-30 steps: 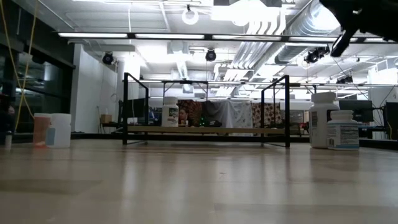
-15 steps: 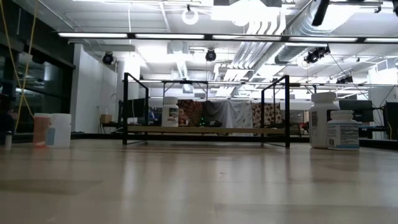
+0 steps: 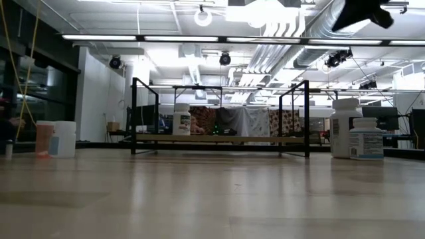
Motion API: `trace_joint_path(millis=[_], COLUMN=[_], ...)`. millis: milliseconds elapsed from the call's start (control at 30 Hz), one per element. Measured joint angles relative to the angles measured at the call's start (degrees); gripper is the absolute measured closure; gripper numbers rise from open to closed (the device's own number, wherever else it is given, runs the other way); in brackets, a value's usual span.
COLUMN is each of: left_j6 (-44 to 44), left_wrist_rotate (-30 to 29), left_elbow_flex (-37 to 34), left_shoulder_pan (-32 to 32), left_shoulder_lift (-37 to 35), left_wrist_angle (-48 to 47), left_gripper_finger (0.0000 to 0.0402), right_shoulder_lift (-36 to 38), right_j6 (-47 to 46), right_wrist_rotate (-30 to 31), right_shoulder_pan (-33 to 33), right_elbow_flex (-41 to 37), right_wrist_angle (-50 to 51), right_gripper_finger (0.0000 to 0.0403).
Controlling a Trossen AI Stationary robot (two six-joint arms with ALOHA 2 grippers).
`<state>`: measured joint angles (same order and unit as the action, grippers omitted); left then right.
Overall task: Pick and place medicine bottles onto shelf by color
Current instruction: Put the white pill bottle on the shelf
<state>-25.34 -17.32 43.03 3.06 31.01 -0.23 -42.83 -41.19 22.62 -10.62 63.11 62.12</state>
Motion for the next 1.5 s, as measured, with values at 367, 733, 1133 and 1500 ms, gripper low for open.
trace_joint_path(millis=[367,733,1133,1500], left_j6=[0.0,0.0,0.0,0.0], left_wrist_rotate=[1.3,3.8,3.8,3.7], left_elbow_flex=[0.0,0.0,0.0,0.0], left_shoulder_pan=[0.0,0.0,0.0,0.0], left_shoulder_lift=[0.1,0.1,0.1,0.1], left_wrist_angle=[-3.4,-3.5,-3.4,-3.4], left_gripper_finger=[0.0088,0.0088,0.0088,0.0088], right_shoulder_lift=[-7.2,-17.5,-24.7,-27.8], right_j6=[-2.9,13.0,28.1,30.6], right_wrist_rotate=[-14.2,-27.9,-22.0,-21.5], right_shoulder_pan=[-12.3,-21.1,-22.9,-22.9], right_elbow_flex=[-5.7,-5.8,-5.8,-5.8], right_wrist_angle=[4.4,6.2,9.0,7.6], right_gripper_finger=[0.0268,0.0094,0.0091,0.0091])
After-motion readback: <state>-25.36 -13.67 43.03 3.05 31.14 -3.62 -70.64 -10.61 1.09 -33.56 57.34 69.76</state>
